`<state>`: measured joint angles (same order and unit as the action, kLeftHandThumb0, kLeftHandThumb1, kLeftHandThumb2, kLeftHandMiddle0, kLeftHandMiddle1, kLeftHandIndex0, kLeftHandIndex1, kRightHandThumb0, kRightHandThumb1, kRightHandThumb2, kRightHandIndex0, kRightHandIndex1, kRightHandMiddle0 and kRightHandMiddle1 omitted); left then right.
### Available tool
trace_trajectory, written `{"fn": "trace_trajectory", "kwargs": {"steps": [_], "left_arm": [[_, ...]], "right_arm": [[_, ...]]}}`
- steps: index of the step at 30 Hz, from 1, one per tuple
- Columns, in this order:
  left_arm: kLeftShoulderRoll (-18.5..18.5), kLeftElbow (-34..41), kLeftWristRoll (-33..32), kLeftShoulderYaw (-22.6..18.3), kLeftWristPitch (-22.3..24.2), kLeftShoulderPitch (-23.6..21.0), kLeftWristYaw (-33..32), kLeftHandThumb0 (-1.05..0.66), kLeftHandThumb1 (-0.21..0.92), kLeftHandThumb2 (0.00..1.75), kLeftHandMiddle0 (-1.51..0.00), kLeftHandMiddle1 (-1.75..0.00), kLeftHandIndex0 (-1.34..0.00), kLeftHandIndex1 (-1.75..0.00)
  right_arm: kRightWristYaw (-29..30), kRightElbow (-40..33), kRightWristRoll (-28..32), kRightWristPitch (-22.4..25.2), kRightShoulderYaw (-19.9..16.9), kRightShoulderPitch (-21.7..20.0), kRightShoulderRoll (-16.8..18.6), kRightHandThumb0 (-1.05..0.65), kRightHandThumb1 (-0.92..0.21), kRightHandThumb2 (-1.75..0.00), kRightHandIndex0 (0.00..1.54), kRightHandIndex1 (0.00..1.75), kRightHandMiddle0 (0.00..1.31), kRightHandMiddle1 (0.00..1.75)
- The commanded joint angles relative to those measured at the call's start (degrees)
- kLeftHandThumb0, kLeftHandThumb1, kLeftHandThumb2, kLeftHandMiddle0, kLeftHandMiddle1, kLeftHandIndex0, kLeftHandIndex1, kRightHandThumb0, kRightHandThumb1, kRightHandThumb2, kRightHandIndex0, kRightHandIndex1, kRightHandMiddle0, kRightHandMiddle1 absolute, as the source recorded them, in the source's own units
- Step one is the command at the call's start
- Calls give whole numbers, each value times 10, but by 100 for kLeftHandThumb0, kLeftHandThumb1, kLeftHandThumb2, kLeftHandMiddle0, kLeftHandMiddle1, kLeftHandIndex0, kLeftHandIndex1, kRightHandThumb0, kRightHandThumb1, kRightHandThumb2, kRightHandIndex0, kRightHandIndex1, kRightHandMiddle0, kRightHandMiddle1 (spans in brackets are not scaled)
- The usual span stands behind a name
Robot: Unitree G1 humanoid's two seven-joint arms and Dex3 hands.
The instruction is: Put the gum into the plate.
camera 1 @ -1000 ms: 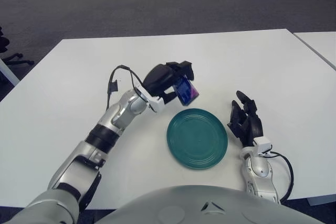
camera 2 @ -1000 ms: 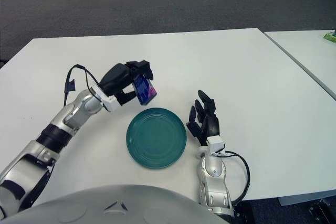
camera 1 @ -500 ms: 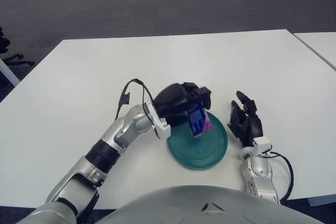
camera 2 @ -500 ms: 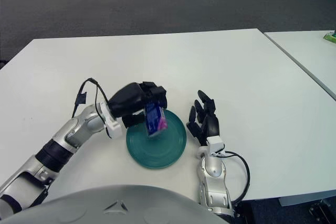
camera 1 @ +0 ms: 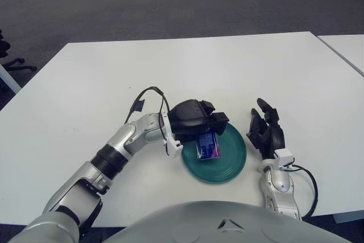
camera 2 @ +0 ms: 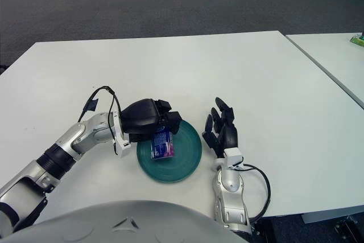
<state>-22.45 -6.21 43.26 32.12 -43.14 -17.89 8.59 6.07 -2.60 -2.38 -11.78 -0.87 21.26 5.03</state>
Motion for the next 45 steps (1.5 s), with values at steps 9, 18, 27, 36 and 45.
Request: {"fn": "trace_trajectory", "kwargs": {"steps": [9, 18, 27, 36, 45], "left_arm": [[-2, -18, -11, -3, -3, -9, 8, -76, 79, 59, -18, -103, -4, -127], [-20, -8, -19, -1, 3, -20, 68, -104, 92, 56, -2, -6, 0, -22], [-12, -12, -83, -15, 17, -9, 99, -105, 92, 47, 0, 0, 0, 0], [-2, -24, -132, -21, 39, 0, 115, -105, 92, 40, 0, 0, 0, 0], [-1, -15, -252, -57, 96, 23, 155, -105, 92, 26, 0, 0, 0, 0]], "right_arm": [[-17, 66, 12, 39, 0, 31, -5, -67, -92, -84, 33, 1, 0, 58], [-17, 81, -26, 2, 14, 28, -30, -74, -92, -93, 28, 0, 0, 43], [-15, 72, -23, 35, 14, 24, -27, -83, -92, -94, 20, 0, 0, 32], [-9, 65, -8, 61, 7, 23, -14, -79, -92, -91, 16, 0, 0, 32], [8, 56, -16, 60, 11, 28, -7, -81, -92, -87, 24, 3, 0, 47]]}}
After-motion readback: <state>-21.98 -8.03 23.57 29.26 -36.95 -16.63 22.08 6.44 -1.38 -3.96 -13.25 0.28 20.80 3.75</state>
